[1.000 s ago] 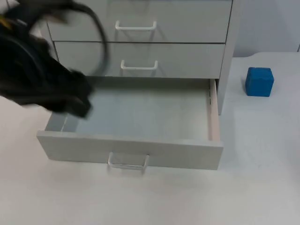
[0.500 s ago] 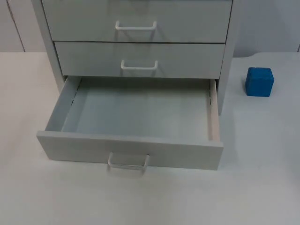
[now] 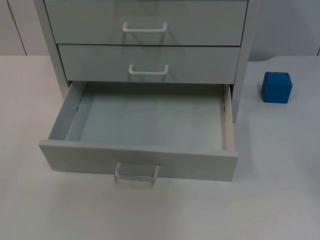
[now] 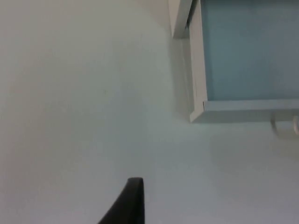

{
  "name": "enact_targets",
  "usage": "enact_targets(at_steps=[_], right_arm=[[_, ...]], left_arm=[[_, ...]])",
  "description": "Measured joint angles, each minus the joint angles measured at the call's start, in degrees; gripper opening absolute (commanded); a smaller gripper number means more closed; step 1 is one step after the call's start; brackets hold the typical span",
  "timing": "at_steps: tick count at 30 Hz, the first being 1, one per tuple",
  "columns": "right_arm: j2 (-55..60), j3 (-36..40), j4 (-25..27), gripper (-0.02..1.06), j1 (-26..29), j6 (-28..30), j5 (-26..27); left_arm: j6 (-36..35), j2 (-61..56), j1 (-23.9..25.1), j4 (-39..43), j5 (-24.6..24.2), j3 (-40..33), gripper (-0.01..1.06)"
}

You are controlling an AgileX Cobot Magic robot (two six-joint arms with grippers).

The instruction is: Open the drawer with the left hand, place the block into the drawer with the right hand, then close the drawer with the left hand.

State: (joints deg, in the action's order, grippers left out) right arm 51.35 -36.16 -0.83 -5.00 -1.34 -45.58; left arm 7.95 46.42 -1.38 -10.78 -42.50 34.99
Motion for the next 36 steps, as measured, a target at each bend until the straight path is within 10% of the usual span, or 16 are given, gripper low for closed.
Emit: enact_targets(at_steps=[20,36], right_arm=[[8.3,-5.71,0.0,1.03,0.0,-1.01,1.65],[52.25,-36.08,-0.12,1.03,-0.98,-1.01,8.55]], left_arm=[[0.57,-8.4,0.0,0.68,-2.07,-1.36,1.05],[0.78,-8.4,0.0,3.02,-2.07,-1.36,1.05]])
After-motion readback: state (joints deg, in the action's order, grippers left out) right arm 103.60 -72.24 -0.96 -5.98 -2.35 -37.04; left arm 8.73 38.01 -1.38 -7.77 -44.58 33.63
